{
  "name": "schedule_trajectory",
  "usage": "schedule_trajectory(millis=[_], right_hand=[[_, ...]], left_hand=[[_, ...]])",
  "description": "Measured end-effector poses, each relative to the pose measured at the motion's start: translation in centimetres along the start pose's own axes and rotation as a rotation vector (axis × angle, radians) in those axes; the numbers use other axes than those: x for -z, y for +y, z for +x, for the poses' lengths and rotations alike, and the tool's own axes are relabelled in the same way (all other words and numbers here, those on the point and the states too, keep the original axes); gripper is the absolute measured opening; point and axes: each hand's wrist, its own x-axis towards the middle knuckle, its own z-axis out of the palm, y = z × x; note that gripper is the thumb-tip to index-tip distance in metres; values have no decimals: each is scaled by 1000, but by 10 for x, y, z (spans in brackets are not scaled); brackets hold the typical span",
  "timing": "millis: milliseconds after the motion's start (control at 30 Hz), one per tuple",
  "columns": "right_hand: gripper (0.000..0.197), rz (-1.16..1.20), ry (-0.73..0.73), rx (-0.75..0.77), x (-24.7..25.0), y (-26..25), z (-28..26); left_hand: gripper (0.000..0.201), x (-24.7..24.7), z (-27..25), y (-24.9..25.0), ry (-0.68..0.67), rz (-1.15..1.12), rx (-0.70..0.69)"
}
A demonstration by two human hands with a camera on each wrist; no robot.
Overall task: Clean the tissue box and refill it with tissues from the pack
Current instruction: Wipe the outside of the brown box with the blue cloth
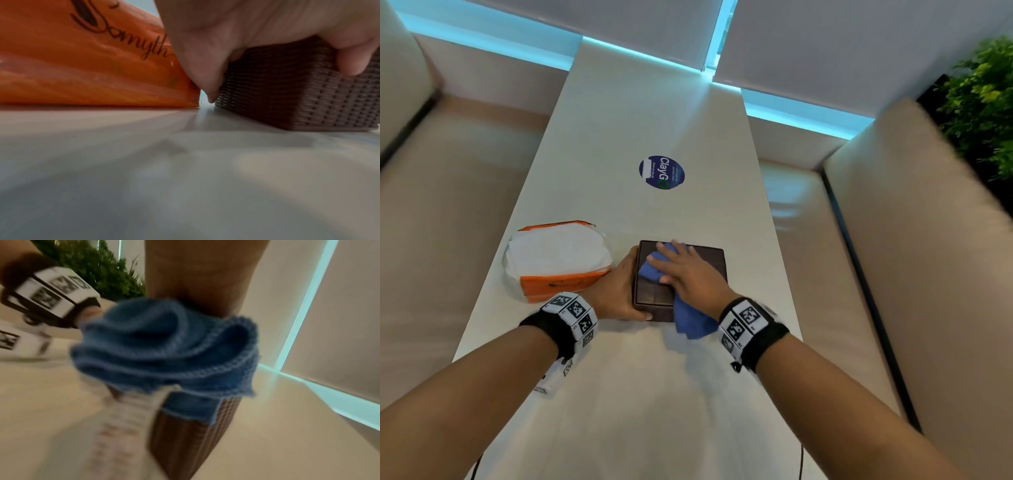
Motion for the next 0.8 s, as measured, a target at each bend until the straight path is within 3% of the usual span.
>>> schedule_trajectory(millis=[100, 167, 267, 400, 500, 567, 633, 700, 800], right_hand=[[45, 26, 74, -254, 8, 1, 18], [45, -8, 122, -325, 1, -9, 23], [45, -3, 166, -176, -10, -21, 14], [45, 23, 100, 103, -19, -17, -15], [56, -1, 56, 228, -21, 4, -37], [48, 9, 98, 173, -17, 26, -50], [38, 73, 166, -8, -12, 41, -60], [41, 119, 265, -189, -15, 41, -63], [39, 31, 349, -182, -31, 15, -52]], left_hand=[[127, -1, 1, -1, -11, -9, 23], [129, -2, 1, -1, 12, 35, 21], [125, -4, 2, 2, 21, 26, -17], [122, -2, -1, 2, 16, 54, 15], [124, -1, -3, 2, 13, 26, 26], [125, -1, -1, 2, 6, -3, 38], [125, -1, -1, 2, -1, -16, 48], [126, -2, -1, 1, -5, -19, 47], [126, -3, -2, 2, -1, -22, 37]])
